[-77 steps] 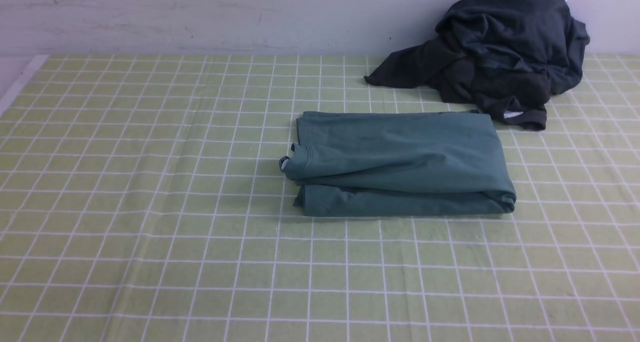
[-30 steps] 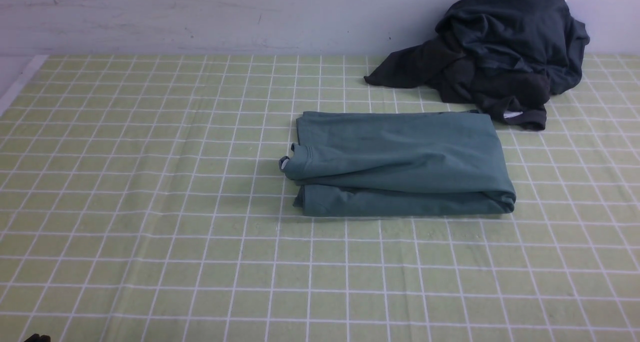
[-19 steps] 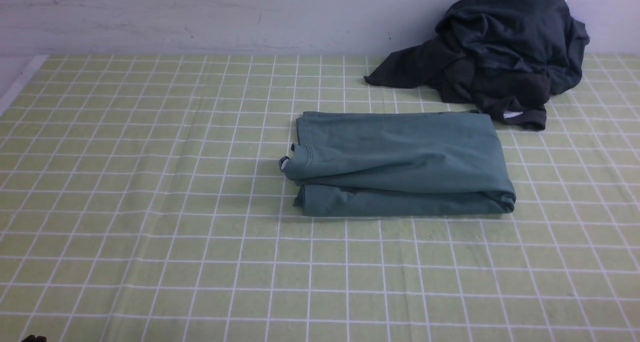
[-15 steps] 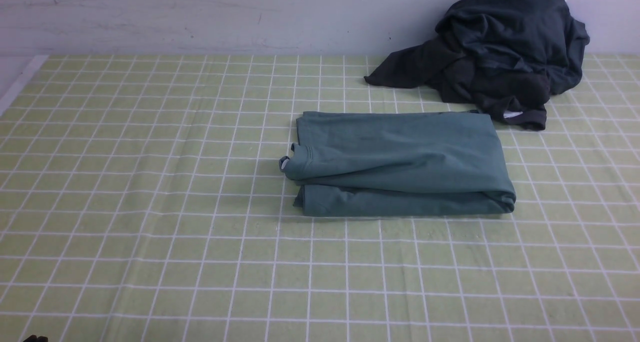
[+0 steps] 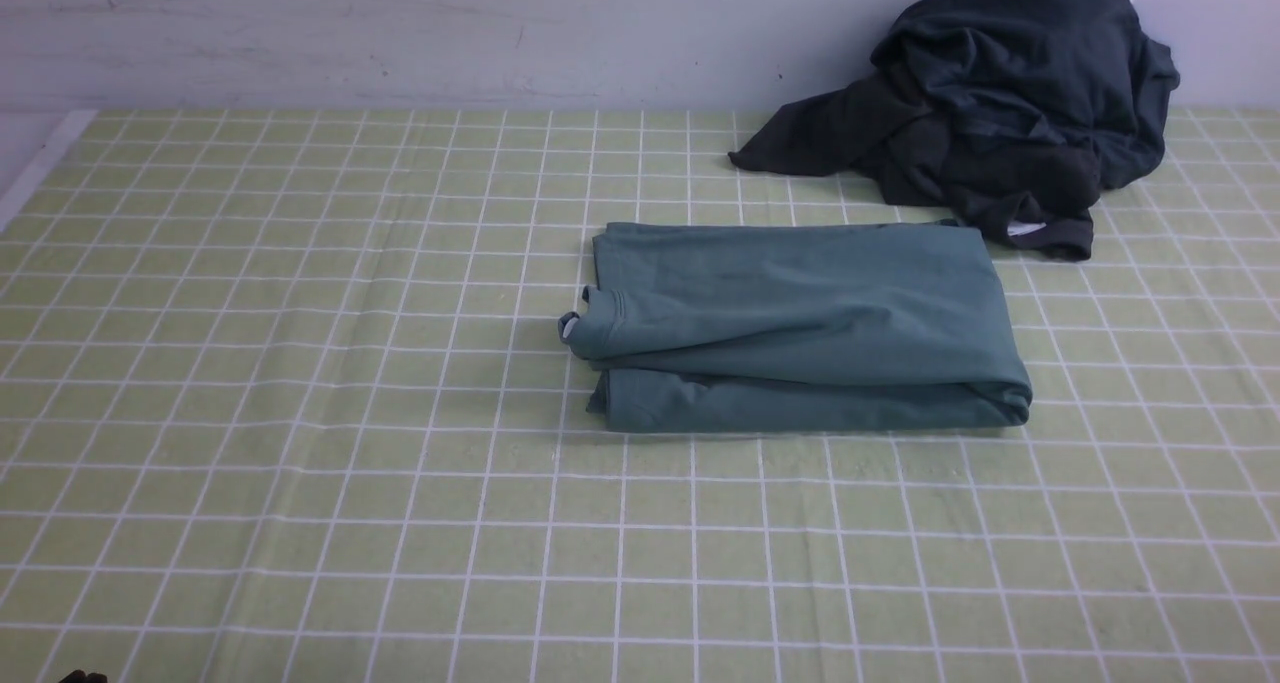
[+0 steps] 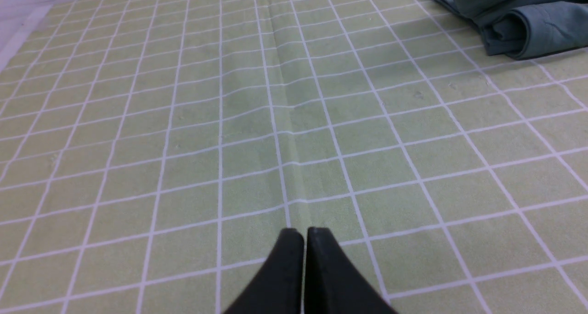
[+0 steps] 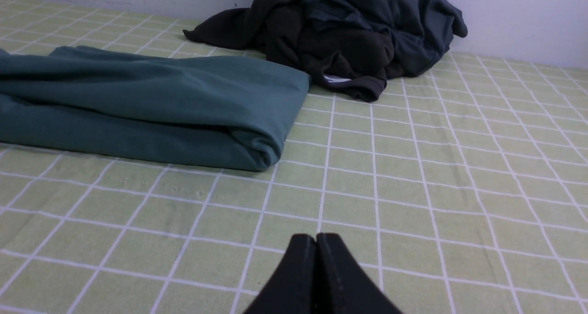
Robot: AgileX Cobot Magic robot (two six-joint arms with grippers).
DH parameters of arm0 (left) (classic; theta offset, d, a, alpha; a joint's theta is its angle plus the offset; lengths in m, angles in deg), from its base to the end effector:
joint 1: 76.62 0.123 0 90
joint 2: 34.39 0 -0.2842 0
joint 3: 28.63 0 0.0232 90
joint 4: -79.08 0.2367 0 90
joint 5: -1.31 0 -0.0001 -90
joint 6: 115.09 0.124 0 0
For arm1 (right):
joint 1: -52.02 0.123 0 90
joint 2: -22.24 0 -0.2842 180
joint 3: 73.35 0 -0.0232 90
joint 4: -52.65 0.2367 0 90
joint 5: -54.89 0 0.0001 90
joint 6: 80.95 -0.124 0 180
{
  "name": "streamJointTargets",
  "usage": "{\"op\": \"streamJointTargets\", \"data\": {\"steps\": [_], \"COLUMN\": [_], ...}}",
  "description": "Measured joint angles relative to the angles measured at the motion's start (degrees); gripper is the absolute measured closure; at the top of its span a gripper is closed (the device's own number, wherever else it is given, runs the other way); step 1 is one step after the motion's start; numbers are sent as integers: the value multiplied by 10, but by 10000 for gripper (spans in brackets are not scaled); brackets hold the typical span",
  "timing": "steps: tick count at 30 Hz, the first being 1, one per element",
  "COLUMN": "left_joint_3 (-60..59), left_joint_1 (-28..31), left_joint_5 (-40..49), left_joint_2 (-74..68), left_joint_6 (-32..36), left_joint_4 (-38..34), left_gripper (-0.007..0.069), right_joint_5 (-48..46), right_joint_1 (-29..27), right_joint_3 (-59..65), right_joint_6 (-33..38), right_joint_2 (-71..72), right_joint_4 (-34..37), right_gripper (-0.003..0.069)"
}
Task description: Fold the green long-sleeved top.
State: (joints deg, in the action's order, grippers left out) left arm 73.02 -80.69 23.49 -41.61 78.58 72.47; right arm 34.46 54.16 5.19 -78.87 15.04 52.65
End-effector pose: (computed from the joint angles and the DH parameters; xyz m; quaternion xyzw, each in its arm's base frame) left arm 0.0697 -0.0104 0.1625 0.0944 0.8014 0.0004 0.5906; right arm 0.0714 0.0027 0.1647 -0.0294 0.7990 0.0003 0.6006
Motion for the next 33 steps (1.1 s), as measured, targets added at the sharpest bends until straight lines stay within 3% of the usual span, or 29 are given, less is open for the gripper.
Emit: {"op": "streamJointTargets", "data": {"steps": [33], "left_joint_3": [0], "left_joint_1": [0], "left_joint_5": [0], "left_joint_2": [0], "left_joint_6": [-13], "left_joint_4": [0], "left_gripper": [627], "right_joint_5": [0], "right_joint_1": [0], "right_joint_3": [0], "right_joint_6": [1], "right_joint_2": [0], "right_joint_4": [0], "right_gripper": [669]}}
